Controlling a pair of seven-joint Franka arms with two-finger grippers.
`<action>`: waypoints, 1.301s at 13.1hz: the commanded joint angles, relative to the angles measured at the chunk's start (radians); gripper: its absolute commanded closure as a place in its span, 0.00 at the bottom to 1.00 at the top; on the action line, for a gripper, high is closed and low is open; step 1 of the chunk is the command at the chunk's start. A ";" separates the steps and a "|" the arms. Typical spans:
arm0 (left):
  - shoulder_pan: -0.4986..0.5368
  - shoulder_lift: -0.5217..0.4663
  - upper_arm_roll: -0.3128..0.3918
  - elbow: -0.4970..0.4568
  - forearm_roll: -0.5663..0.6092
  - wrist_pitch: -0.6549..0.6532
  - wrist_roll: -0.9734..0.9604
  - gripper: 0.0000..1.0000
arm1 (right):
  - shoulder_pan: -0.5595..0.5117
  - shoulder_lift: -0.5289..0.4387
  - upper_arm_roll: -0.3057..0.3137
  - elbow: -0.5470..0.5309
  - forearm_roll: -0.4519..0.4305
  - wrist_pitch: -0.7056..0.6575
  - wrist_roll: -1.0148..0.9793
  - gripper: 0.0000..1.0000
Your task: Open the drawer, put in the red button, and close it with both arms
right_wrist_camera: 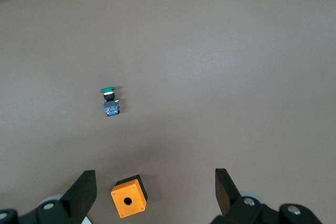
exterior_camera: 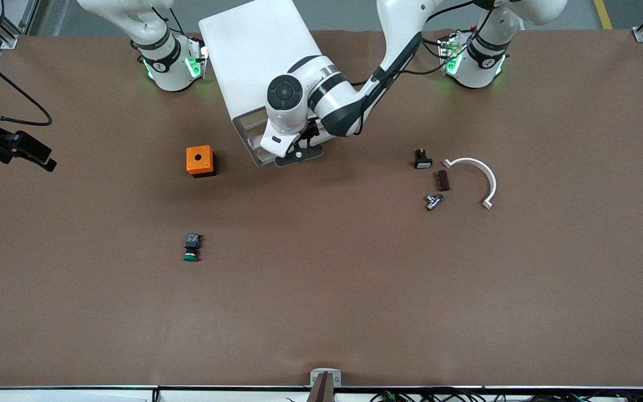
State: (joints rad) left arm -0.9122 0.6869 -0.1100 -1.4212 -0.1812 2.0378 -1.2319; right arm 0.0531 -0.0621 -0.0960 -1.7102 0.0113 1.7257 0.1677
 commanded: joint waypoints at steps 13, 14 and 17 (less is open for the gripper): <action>0.533 -0.334 0.013 0.024 0.253 -0.192 0.205 0.00 | -0.002 -0.024 0.004 -0.002 -0.019 -0.006 -0.007 0.00; 0.565 -0.372 0.015 0.024 0.252 -0.243 0.277 0.00 | -0.004 -0.027 0.002 -0.002 -0.019 -0.006 -0.007 0.00; 0.668 -0.467 0.013 0.024 0.252 -0.370 0.470 0.00 | -0.006 -0.027 0.002 -0.002 -0.019 -0.006 -0.007 0.00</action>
State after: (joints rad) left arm -0.2892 0.2878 -0.0858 -1.3693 0.0532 1.7284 -0.8587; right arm 0.0530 -0.0710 -0.0980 -1.7086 0.0089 1.7254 0.1676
